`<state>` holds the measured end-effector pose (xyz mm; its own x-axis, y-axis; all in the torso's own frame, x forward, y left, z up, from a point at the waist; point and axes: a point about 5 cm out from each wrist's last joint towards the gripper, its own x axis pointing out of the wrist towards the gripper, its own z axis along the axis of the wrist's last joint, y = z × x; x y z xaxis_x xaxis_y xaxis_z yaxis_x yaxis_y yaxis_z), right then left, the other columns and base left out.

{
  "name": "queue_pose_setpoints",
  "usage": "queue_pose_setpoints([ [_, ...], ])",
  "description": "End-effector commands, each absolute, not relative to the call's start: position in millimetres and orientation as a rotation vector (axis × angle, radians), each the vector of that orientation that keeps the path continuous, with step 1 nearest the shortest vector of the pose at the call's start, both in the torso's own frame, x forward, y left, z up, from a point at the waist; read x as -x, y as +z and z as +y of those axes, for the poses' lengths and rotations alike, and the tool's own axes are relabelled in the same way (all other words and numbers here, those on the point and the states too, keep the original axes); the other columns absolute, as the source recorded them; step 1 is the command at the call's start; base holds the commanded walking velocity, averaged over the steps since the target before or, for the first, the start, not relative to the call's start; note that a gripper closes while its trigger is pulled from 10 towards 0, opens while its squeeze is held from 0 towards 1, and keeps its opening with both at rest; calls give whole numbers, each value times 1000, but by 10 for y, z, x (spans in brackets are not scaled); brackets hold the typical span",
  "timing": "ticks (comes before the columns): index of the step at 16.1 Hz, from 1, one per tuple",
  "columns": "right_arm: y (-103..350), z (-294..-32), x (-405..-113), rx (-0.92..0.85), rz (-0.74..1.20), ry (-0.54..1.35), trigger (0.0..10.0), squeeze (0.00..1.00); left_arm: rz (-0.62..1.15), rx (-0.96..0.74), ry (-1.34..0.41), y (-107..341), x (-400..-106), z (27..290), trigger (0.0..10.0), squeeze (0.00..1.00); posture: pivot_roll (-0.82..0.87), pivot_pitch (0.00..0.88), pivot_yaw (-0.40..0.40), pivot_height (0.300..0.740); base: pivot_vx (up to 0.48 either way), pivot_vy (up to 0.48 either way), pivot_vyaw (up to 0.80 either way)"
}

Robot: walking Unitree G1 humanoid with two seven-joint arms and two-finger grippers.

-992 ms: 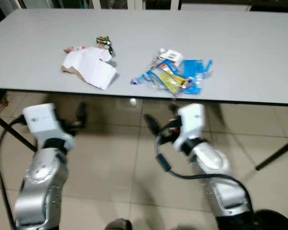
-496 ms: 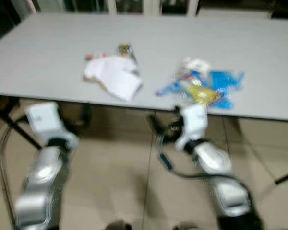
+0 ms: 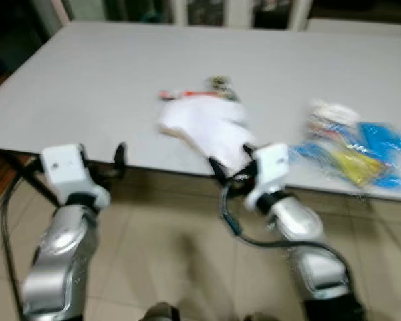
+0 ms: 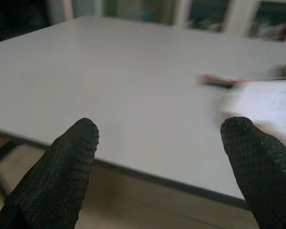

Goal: Picking trash to rubbish bin

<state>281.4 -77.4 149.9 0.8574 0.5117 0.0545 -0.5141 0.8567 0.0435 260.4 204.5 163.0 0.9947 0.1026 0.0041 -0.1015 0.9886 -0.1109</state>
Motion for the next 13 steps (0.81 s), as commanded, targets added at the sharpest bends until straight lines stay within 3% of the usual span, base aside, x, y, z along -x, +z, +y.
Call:
queue_pose_setpoints([
  [1, 1528, -819, -2824, -52, -54, 527, 10000, 0, 0, 106, 97, 1621, -2600, 2015, 10000, 0, -34, 145, 58, 740, 472, 0, 0],
  [6, 1518, -816, -2819, -66, -43, 528, 10000, 0, 32, 113, 104, 1573, -2594, 2014, 10000, 0, -34, 145, 58, 740, 463, 0, -758],
  [13, 1522, -813, -2813, -67, -42, 531, 10000, 0, 38, 115, 107, 1564, -2589, 1992, 10000, 0, -32, 154, 52, 740, 0, 0, -555],
])
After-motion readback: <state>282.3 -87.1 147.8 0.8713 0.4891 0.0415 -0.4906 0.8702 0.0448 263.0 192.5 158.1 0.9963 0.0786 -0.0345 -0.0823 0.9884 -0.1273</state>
